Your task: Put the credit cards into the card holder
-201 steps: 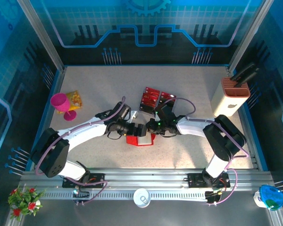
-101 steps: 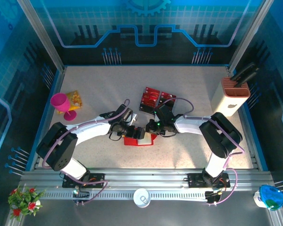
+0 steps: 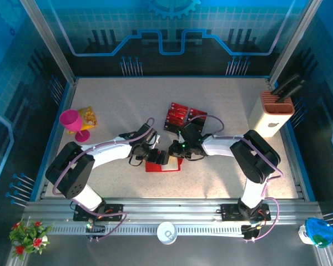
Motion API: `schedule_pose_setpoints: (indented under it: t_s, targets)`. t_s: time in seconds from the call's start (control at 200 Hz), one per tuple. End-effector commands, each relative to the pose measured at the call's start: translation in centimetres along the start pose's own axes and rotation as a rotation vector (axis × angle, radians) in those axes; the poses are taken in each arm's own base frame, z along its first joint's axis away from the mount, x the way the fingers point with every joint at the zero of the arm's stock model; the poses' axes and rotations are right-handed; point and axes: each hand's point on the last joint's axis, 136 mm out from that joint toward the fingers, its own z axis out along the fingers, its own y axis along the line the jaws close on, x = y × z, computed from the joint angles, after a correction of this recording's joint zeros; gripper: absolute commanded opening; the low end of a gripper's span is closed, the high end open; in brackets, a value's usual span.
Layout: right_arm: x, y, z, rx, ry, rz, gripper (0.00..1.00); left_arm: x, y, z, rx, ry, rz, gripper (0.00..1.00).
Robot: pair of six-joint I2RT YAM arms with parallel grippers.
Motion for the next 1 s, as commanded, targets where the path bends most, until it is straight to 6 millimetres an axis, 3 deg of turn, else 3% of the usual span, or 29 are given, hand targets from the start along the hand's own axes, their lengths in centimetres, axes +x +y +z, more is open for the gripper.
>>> schedule_pose_setpoints:
  t_s: [0.0, 0.145, 0.605, 0.805, 0.956, 0.991]
  targets:
    - [0.7, 0.4, 0.8, -0.004, 0.032, 0.018, 0.11, 1.1, 1.2, 0.5, -0.049, 0.041, 0.008, 0.97]
    - [0.6, 0.8, 0.8, -0.021, 0.033, 0.027, 0.11, 1.4, 1.7, 0.8, -0.071, 0.055, 0.010, 0.96]
    - [-0.2, 2.1, 0.1, -0.079, 0.005, 0.064, 0.13, 2.7, 2.5, 1.9, -0.097, 0.122, 0.028, 0.74]
    - [-1.5, 2.7, -2.1, -0.099, -0.060, 0.055, 0.36, 3.0, 2.6, 2.3, -0.100, 0.143, 0.028, 0.68]
    - [-1.9, 2.6, -3.1, -0.086, -0.087, 0.043, 0.42, 3.1, 2.6, 2.4, -0.100, 0.151, 0.028, 0.66]
    - [-1.2, 1.5, -2.9, -0.064, -0.074, 0.054, 0.42, 3.1, 2.6, 2.4, -0.098, 0.152, 0.029, 0.65]
